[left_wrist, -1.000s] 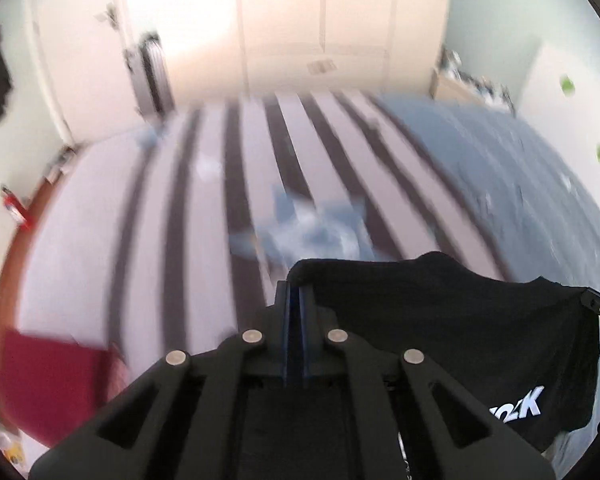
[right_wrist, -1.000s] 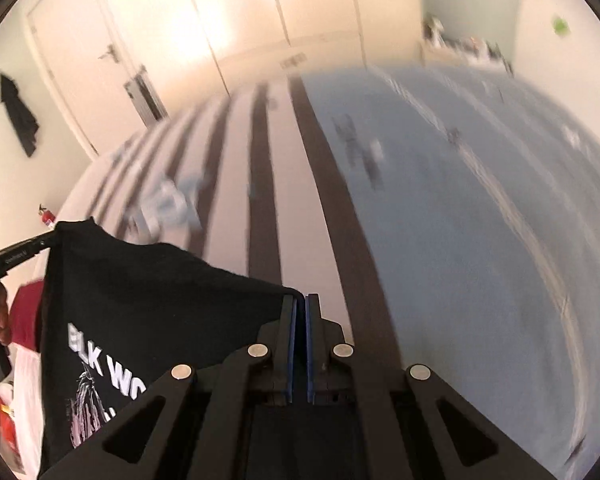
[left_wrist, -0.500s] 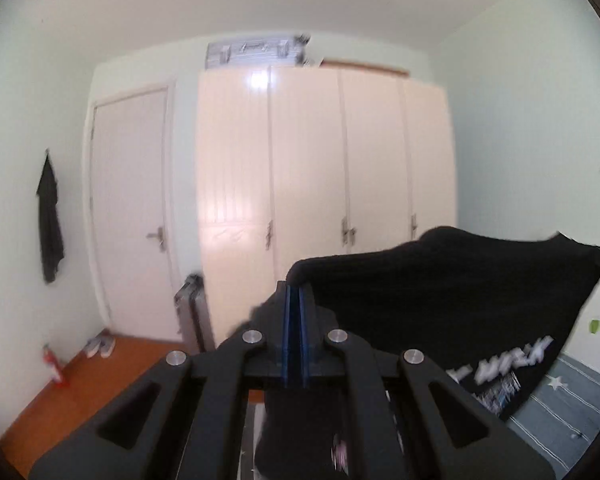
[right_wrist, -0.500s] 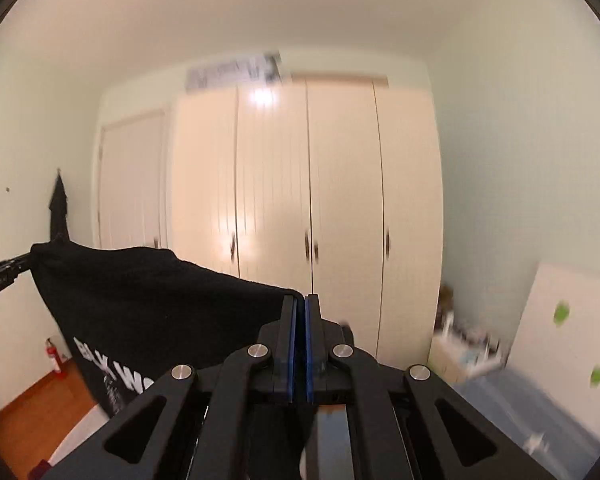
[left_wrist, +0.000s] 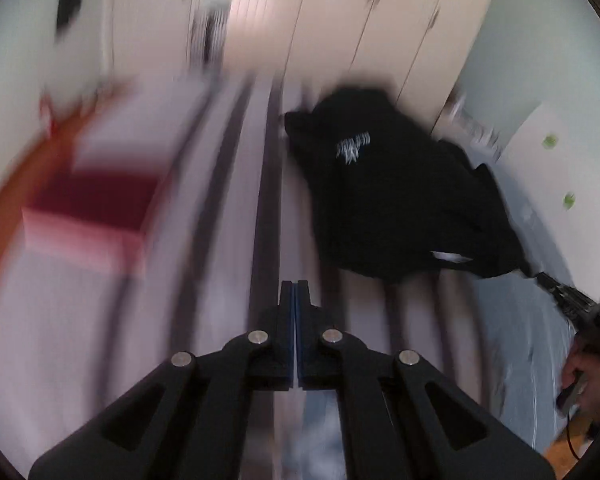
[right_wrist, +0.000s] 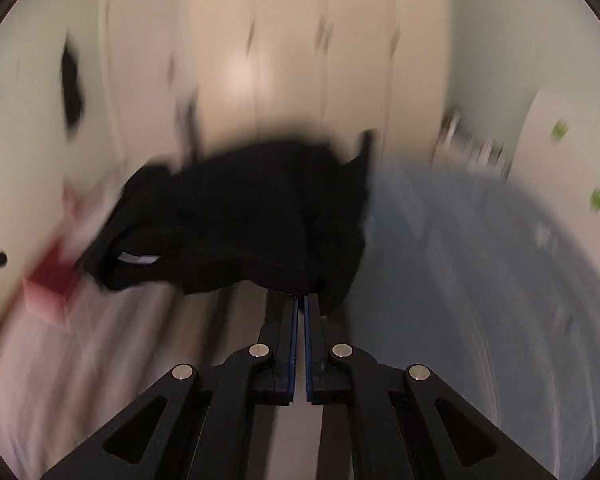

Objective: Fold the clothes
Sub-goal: 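Lift the sweatshirt with both tools and shake it out above the bed, then lay the sweatshirt flat on the bed and open both tools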

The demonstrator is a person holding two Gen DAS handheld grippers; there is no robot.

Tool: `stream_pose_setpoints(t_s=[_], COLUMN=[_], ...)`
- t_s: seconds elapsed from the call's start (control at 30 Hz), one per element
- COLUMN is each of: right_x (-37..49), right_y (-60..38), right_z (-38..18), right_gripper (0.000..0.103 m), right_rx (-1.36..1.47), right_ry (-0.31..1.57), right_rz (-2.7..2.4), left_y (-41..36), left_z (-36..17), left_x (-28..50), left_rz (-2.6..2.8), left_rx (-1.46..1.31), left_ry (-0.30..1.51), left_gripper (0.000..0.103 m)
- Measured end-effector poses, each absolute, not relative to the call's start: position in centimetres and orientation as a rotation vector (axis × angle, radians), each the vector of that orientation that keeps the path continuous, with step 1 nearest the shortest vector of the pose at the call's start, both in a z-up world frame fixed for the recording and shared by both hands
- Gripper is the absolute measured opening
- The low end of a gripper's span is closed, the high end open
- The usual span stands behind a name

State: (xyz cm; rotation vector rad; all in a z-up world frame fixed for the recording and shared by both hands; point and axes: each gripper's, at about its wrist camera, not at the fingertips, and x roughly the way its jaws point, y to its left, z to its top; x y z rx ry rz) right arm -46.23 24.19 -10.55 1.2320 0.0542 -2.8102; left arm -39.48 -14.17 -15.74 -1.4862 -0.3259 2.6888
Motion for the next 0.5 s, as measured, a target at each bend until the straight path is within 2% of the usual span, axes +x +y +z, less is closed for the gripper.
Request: stream_pose_setpoints(t_s=[0.07,0.13,0.27,0.3,0.37,0.43,0.47,0.5], right_x=[-43.3,-40.9,-38.2,-38.4,-39.1,-40.7,-41.2,-42.0], right_y=[22.8,22.2,22.1,22.2,22.4,22.9,22.8,23.0], right_z=[-18.9,-23.7,-26.1,-25.9,-25.6,-25.5,-25.4,-25.3], right_gripper=[0.000,0.000,0.000,0.003,0.009,0.018,0.026,0.034], right_rx=[1.473,1.633,1.706,1.701,1.690,1.671,1.657,1.644], right_ry=[0.089,0.075,-0.054,-0.083,-0.144,-0.224,-0.282,-0.334], right_rz=[-2.690,-2.610,-2.597,-2.610,-2.638,-2.673,-2.691,-2.709], left_y=[-12.8,-11.7,-11.4,-11.4,-11.4,-11.6,-11.7,-12.0], left_z=[-21.5,-24.9,-27.2,-27.0,-26.8,-26.3,-26.0,-25.7], left_x=[-36.6,-35.3,-37.5,-38.7,-41.4,-45.1,-46.8,-48.4], left_rz=[2.608,2.543,2.529,2.541,2.564,2.587,2.603,2.621], left_rx=[-1.620,-1.723,-1.738,-1.715,-1.665,-1.596,-1.561,-1.527], left_ry=[-0.307,-0.312,-0.381,-0.385,-0.397,-0.423,-0.437,-0.451], left_gripper=[0.000,0.000,0.000,0.001,0.011,0.037,0.044,0.059])
